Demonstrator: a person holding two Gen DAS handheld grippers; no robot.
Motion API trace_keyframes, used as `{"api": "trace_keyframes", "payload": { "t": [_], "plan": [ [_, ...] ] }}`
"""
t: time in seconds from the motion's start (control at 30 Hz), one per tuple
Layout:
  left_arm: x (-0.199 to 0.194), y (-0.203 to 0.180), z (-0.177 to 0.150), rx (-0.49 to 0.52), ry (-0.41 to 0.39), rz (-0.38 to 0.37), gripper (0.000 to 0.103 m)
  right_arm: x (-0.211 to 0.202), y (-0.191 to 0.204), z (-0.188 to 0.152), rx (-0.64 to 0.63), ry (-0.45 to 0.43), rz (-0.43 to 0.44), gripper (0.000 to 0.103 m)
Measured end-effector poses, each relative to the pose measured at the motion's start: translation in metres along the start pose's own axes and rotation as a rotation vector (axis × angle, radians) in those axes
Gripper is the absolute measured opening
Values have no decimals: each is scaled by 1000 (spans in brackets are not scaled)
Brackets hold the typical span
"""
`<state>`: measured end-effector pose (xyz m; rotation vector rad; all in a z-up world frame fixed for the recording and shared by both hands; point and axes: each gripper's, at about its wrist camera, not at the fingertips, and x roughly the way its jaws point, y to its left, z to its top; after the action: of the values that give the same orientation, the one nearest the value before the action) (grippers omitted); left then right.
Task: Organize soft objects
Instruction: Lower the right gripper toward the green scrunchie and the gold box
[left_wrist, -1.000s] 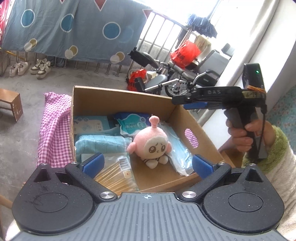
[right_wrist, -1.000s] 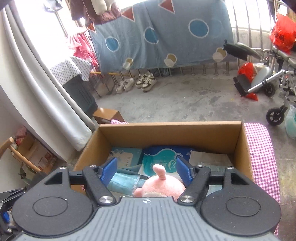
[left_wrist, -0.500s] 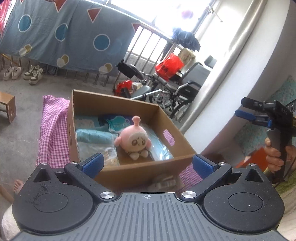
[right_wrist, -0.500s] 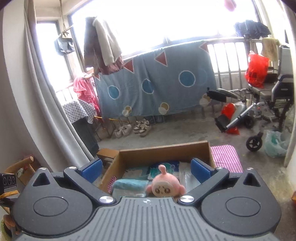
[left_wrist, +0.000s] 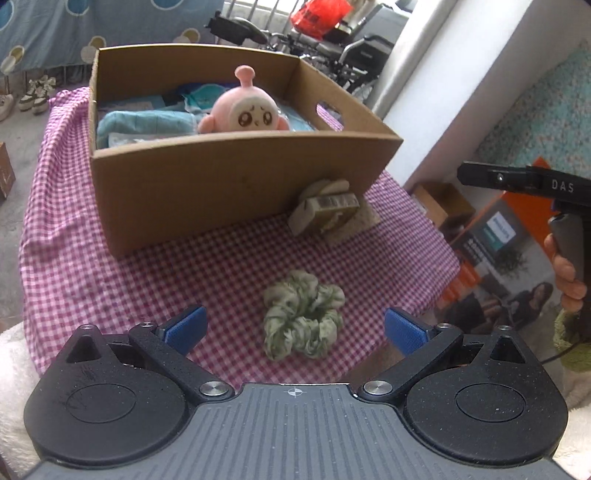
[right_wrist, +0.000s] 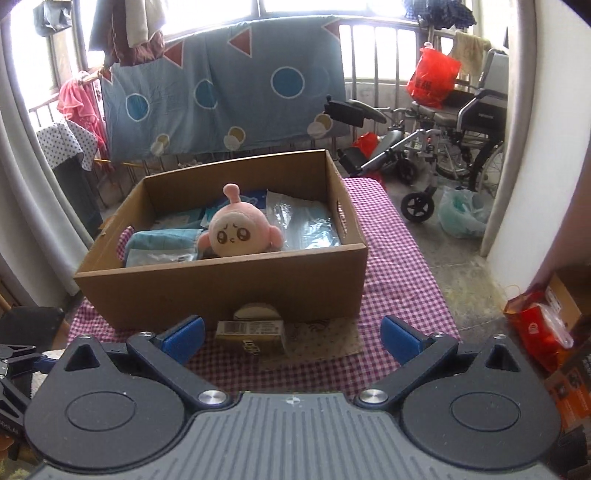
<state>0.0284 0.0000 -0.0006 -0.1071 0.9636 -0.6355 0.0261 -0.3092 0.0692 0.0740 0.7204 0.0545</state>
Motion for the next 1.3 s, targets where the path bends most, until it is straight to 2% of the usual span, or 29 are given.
{"api": "trace_keyframes", "payload": {
  "t": [0.07,0.13,0.23,0.3,0.37,0.43,0.5,0.57,0.67,0.7,0.73,0.97,1.07,1.23,1.3],
  "plan": [
    [10,-5,-3,33,27,3,102,1,-4,-11,10,-35,-9,103],
    [19,-11,-5,69,50,14,102,7,-7,-18,32,-27,71,103],
    [30,-19,-6,125,69,24,101,29,-5,-30,139,56,203,103],
    [38,-22,-5,145,85,32,99,46,4,-40,161,128,253,101],
    [45,-25,-4,164,94,32,98,61,14,-47,150,191,283,93],
    [54,-28,-3,183,111,41,98,71,21,-51,137,218,287,87],
    [59,-31,-3,205,121,51,98,77,25,-51,135,229,295,85],
    [64,-32,-3,221,129,57,96,83,29,-53,134,253,318,77],
    [74,-35,-5,241,153,80,89,93,37,-60,108,302,340,66],
    [78,-36,-6,249,165,90,85,95,41,-62,91,309,340,65],
    [81,-37,-6,257,175,98,83,96,44,-64,76,312,340,64],
    [93,-44,-9,295,215,128,73,104,60,-72,-38,330,340,37],
    [99,-48,-12,304,221,136,64,108,61,-74,-66,333,337,28],
    [106,-48,-14,286,212,124,54,109,61,-75,-94,306,340,20],
    [104,-47,-14,272,202,111,52,108,61,-75,-97,297,337,20]
  ]
}}
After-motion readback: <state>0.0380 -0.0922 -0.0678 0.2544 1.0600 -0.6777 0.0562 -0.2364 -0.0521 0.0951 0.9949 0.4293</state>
